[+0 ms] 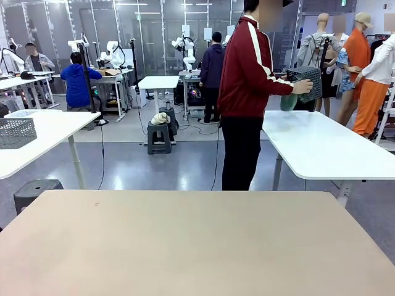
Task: Fold the towels and place them in the basket.
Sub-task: When a person lays out a Towel with hook on the table, fold it in half twice.
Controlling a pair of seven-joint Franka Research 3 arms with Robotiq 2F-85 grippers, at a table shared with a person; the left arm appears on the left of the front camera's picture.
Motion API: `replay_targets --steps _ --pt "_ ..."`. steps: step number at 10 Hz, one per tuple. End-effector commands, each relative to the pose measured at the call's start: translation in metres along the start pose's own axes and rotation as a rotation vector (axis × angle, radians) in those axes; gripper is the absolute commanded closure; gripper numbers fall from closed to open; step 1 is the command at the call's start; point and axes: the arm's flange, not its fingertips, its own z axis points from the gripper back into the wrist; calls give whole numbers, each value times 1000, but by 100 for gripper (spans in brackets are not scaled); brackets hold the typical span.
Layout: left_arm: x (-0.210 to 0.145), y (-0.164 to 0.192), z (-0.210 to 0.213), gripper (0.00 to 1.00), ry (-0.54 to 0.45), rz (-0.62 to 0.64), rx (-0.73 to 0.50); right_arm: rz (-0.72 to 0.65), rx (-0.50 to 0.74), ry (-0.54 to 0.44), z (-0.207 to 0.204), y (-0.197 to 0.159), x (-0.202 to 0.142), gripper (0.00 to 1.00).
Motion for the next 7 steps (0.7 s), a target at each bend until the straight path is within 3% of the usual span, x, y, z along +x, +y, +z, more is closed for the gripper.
replay_targets --steps 1,7 --pt "11 9 11 0 19 -52 4 1 -6 -9 6 3 -2 0" --pt "23 -2 13 0 68 -134 -68 1 -6 -9 6 3 -2 0"
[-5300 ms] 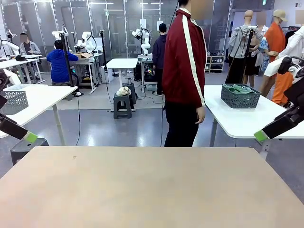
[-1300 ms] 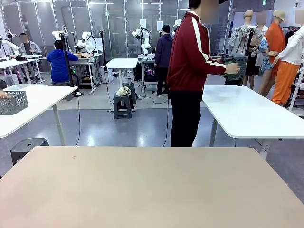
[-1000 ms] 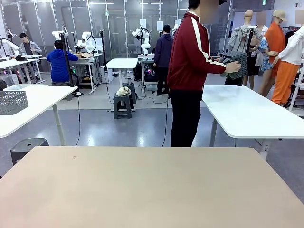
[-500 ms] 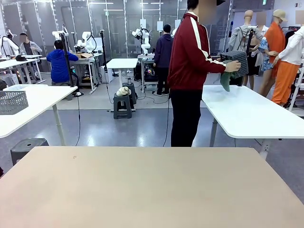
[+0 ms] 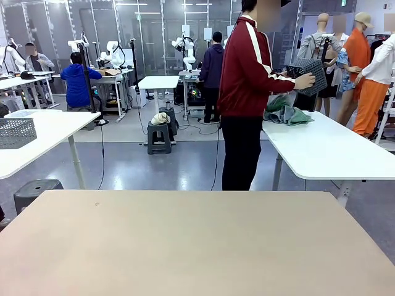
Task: Fold the towels and place them in the basket.
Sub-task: When a person lays out a Towel with hook on the table, fold it in half twice.
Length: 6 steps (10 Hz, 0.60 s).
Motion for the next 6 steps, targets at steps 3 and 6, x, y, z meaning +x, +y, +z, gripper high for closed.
replay_targets --steps 3,6 --pt "5 -9 -1 0 38 -56 -44 1 -6 -9 6 3 -2 0" --pt "4 -11 -5 0 24 -31 -31 1 -6 -9 6 3 -2 0"
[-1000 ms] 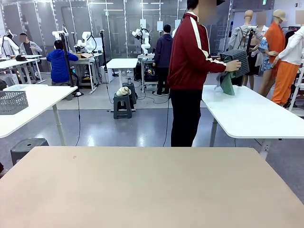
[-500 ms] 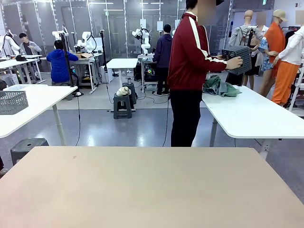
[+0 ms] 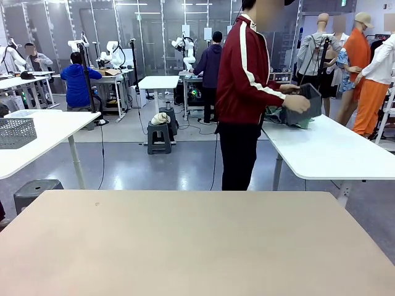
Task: Fold the towels and place them in the basket.
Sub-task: When a person lays out a Towel with hook on the table, fold it in half twice.
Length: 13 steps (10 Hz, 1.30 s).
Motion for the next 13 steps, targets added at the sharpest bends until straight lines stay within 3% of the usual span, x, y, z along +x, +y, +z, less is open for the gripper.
replay_targets --steps 1,13 --pt "0 1 1 0 -6 1 7 1 -6 -9 6 3 -2 0" --pt "0 1 1 0 -6 1 7 1 -6 -9 6 3 -2 0"
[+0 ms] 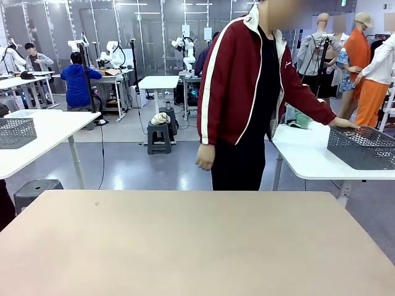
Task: Fold the towels and place them in the basket.
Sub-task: When a person lays out a Towel with hook on the table, fold it in half twice.
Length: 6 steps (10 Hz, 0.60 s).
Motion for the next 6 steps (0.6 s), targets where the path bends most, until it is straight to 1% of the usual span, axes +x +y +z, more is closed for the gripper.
replay_targets --steps 1,6 --pt "1 1 1 0 -5 0 6 1 -6 -9 6 3 -2 0" --pt "1 1 1 0 -5 0 6 1 -6 -9 6 3 -2 0"
